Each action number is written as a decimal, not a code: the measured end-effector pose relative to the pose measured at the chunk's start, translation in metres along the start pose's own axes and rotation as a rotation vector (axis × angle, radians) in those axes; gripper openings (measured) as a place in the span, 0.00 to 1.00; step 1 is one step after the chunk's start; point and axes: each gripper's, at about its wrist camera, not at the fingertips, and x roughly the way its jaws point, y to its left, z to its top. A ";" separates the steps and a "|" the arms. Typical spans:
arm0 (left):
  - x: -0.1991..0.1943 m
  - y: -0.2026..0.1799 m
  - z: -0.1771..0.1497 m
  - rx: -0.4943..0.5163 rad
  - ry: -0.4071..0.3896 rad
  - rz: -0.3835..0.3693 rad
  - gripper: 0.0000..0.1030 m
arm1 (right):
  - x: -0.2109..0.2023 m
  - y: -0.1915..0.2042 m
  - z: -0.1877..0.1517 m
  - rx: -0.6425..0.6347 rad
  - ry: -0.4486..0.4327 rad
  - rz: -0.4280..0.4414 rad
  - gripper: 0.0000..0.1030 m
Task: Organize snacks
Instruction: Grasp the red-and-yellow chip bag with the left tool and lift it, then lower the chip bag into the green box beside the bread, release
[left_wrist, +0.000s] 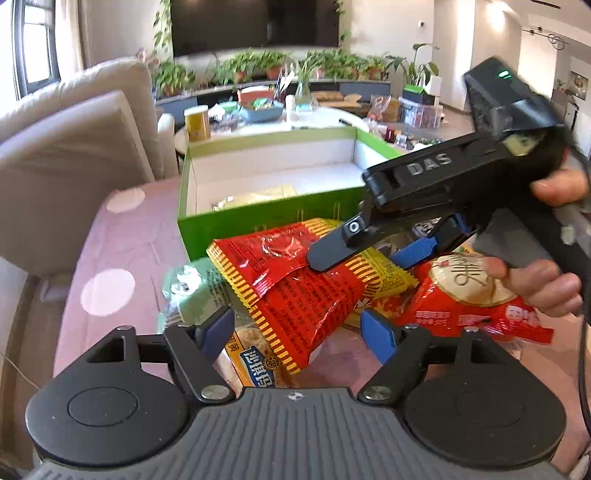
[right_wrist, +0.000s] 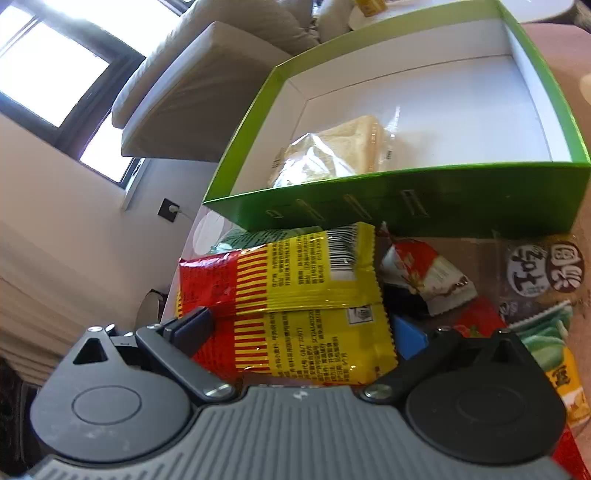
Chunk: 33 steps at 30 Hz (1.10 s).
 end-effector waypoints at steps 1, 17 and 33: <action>0.002 0.002 0.000 -0.008 0.004 -0.006 0.62 | -0.001 0.002 -0.001 -0.011 -0.006 -0.004 0.85; -0.023 0.006 0.006 0.005 -0.074 -0.008 0.60 | -0.046 0.045 -0.025 -0.186 -0.139 -0.033 0.52; -0.023 -0.001 0.047 0.122 -0.138 0.024 0.60 | -0.063 0.047 -0.009 -0.167 -0.242 -0.012 0.52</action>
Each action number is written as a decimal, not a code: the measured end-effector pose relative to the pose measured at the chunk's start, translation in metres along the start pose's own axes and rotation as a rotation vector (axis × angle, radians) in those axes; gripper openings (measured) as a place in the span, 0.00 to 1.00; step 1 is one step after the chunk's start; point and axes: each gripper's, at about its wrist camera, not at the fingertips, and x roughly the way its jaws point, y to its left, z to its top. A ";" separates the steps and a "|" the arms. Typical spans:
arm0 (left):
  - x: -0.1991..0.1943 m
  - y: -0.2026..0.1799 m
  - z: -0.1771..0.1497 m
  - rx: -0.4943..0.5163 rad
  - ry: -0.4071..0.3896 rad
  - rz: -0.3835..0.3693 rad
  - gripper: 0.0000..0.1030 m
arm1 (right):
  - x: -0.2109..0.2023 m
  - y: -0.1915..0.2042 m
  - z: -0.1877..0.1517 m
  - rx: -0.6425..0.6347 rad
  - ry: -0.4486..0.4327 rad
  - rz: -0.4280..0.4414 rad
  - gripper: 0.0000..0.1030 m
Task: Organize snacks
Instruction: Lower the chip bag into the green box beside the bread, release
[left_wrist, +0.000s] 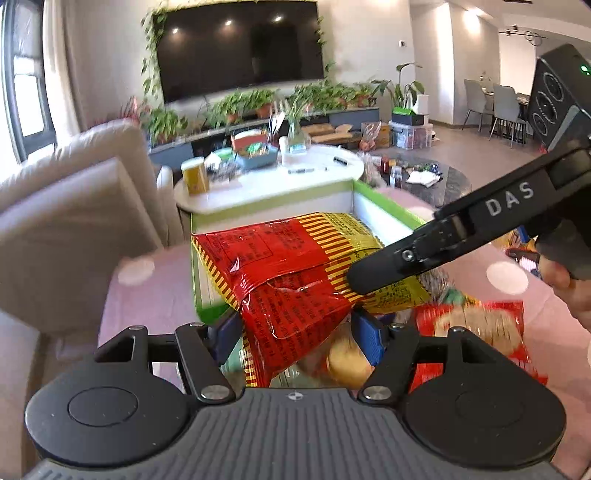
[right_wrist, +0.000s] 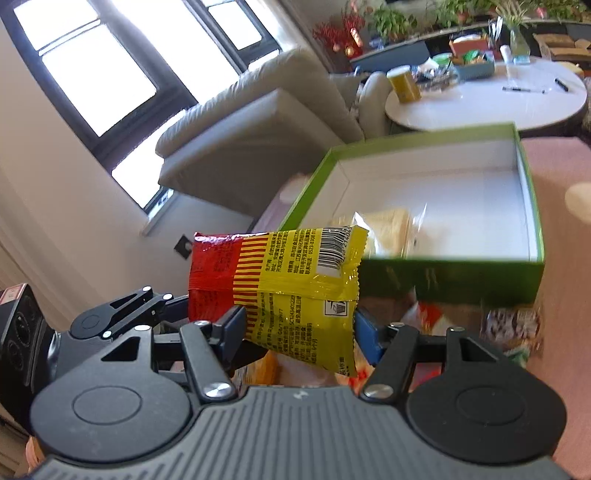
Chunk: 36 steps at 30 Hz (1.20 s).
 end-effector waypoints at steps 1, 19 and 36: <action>0.002 0.001 0.005 0.007 -0.008 -0.001 0.60 | -0.001 -0.001 0.005 0.003 -0.015 -0.002 0.52; 0.093 0.036 0.060 0.016 0.050 -0.023 0.60 | 0.043 -0.043 0.066 0.062 -0.059 -0.040 0.52; 0.180 0.059 0.059 0.034 0.163 0.030 0.68 | 0.108 -0.072 0.091 0.095 0.011 -0.137 0.54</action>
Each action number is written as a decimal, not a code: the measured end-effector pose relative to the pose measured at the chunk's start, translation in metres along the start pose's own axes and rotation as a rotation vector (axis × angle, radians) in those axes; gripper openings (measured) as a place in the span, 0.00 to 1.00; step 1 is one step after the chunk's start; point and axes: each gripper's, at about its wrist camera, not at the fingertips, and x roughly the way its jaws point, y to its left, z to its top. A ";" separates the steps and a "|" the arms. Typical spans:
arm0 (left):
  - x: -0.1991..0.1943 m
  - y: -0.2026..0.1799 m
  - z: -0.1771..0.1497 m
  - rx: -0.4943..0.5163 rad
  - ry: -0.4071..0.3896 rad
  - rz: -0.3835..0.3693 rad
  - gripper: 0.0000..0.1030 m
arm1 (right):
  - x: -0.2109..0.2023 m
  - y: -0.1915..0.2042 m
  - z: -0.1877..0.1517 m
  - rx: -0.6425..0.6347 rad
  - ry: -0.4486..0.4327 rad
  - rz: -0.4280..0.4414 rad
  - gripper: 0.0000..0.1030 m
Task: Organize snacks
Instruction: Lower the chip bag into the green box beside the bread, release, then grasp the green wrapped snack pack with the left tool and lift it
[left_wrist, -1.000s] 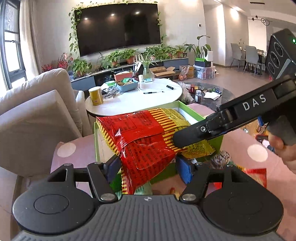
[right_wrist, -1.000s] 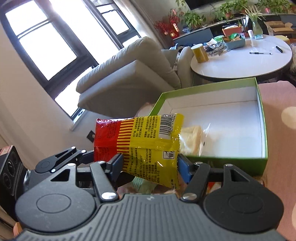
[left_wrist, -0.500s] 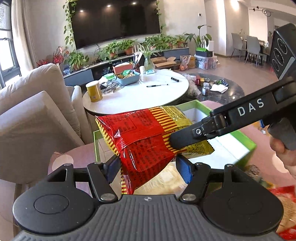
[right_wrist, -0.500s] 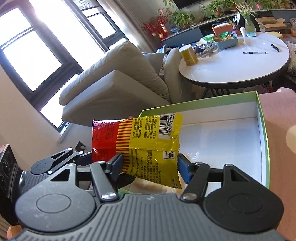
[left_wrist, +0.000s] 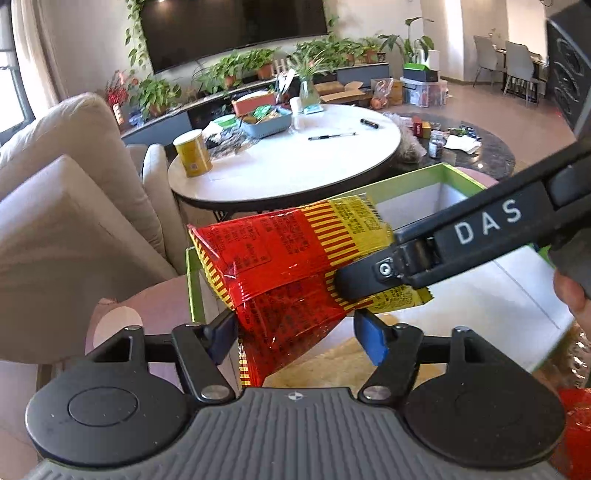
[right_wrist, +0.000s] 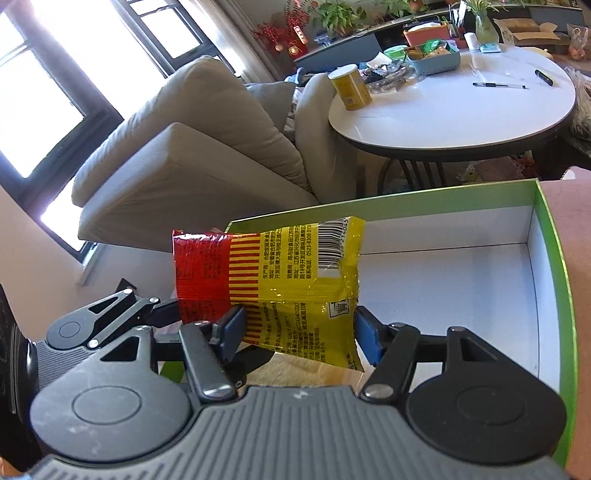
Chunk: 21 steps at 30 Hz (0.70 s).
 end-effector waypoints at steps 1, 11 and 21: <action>0.003 0.002 -0.002 -0.015 0.003 0.023 0.71 | 0.003 -0.001 0.000 0.005 -0.002 -0.009 0.54; -0.025 0.000 -0.017 -0.013 -0.065 0.057 0.80 | -0.011 -0.009 -0.013 0.022 -0.043 -0.053 0.54; -0.076 0.007 -0.035 -0.115 -0.103 0.036 0.80 | -0.064 0.010 -0.038 -0.044 -0.100 -0.009 0.54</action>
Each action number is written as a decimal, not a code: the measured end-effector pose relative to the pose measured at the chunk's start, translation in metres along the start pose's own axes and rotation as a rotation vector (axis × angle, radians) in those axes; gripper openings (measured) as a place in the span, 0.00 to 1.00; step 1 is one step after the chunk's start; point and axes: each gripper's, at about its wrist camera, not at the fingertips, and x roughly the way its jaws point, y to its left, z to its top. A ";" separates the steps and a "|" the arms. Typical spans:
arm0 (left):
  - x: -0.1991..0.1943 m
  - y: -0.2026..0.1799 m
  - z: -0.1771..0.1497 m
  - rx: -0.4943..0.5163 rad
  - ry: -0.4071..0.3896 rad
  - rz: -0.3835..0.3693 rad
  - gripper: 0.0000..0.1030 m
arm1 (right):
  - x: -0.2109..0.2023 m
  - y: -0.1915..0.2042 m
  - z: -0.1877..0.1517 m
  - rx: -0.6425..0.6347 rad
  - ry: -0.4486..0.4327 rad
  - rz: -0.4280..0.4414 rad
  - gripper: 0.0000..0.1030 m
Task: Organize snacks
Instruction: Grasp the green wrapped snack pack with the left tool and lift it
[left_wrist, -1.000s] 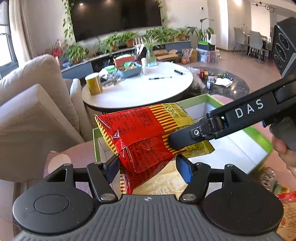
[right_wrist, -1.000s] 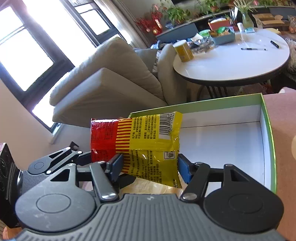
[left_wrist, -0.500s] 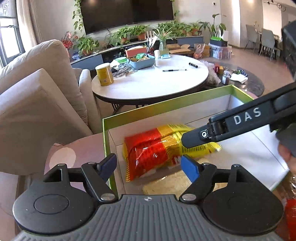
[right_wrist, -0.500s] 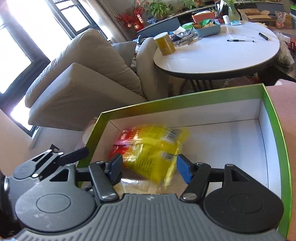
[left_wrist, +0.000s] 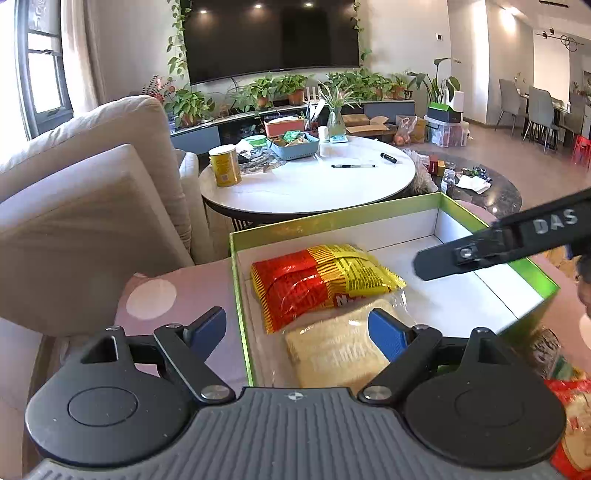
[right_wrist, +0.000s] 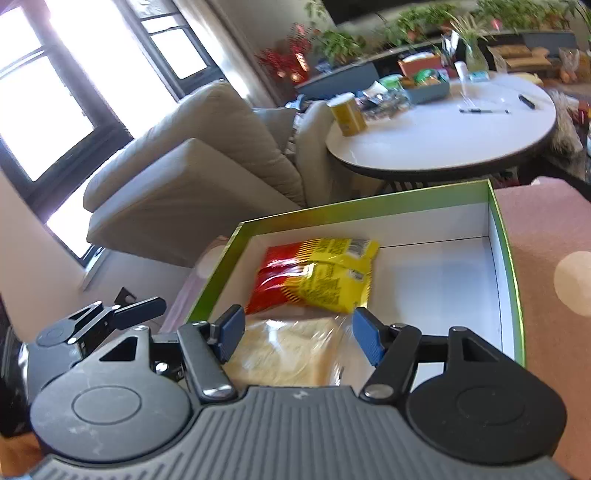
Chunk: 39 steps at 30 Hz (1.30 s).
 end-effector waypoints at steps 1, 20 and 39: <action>-0.007 0.000 -0.003 0.000 -0.004 0.010 0.80 | -0.006 0.004 -0.003 -0.016 -0.005 0.000 0.54; -0.039 0.035 -0.077 -0.154 0.076 0.038 0.81 | -0.009 0.069 -0.065 -0.083 0.129 0.047 0.54; -0.034 0.042 -0.102 -0.209 0.074 -0.030 0.88 | 0.028 0.081 -0.078 -0.001 0.202 -0.043 0.54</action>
